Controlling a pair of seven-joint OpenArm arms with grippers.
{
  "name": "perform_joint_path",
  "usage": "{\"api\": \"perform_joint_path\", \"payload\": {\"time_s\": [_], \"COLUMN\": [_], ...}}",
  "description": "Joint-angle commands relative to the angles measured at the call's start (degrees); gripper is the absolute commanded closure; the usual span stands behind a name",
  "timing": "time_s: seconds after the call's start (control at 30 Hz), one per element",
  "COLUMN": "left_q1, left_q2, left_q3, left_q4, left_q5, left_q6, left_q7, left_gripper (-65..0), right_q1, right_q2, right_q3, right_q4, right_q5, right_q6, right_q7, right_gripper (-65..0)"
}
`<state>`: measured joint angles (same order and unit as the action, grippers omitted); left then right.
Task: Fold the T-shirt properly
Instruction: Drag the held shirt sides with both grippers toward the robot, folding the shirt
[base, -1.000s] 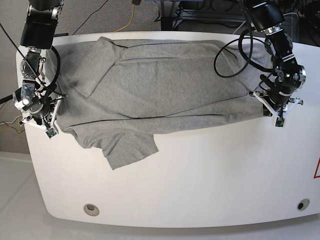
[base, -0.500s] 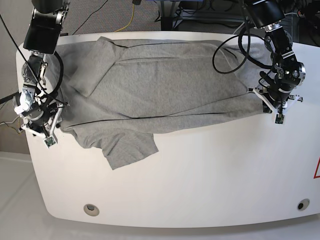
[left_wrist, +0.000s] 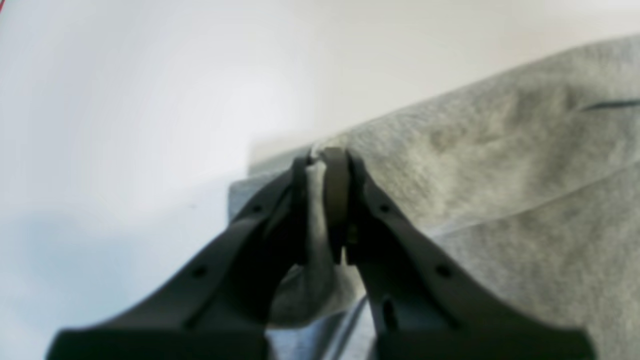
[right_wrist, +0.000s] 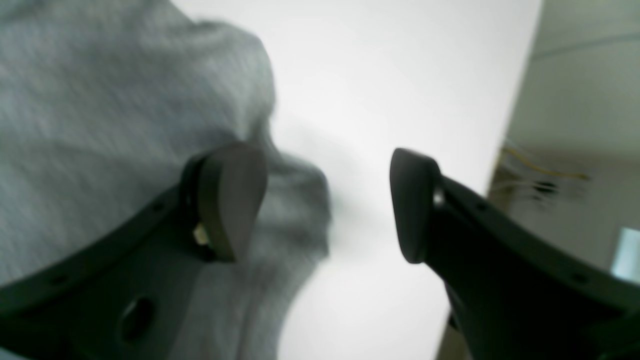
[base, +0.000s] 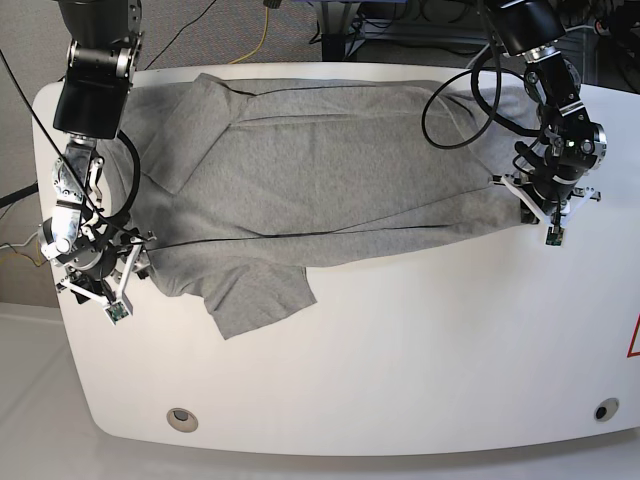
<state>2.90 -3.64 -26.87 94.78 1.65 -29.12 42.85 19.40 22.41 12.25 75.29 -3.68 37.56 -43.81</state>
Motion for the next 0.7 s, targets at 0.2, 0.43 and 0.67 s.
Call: {"api": "perform_joint_path", "payload": {"time_s": [0.2,0.43,0.67], "left_q1": [-0.21,-0.30,-0.30], "left_q2": [-0.36,-0.36,-0.36], "left_q3": [-0.07,-0.07,0.02], "left_q4": [1.17,1.09,1.17], "left_q5": [-0.38,-0.38,-0.38], "left_q6": [0.25,0.25,0.25], "left_q7": [-1.14,-1.14,-1.14], "left_gripper": [-0.5,-0.5,-0.5], "right_q1": [3.77,5.61,7.90], "right_q2": [-0.22,-1.36,-2.41], "right_q3": [-0.07,-0.07,-0.07], "right_q4": [-7.64,-11.07,-16.52], "right_q5": [0.21,0.21,0.21], "right_q6": [-0.24,-0.24,-0.33], "right_q7": [5.44,5.61,9.13], "right_gripper": [-39.7,-46.2,-46.4]}}
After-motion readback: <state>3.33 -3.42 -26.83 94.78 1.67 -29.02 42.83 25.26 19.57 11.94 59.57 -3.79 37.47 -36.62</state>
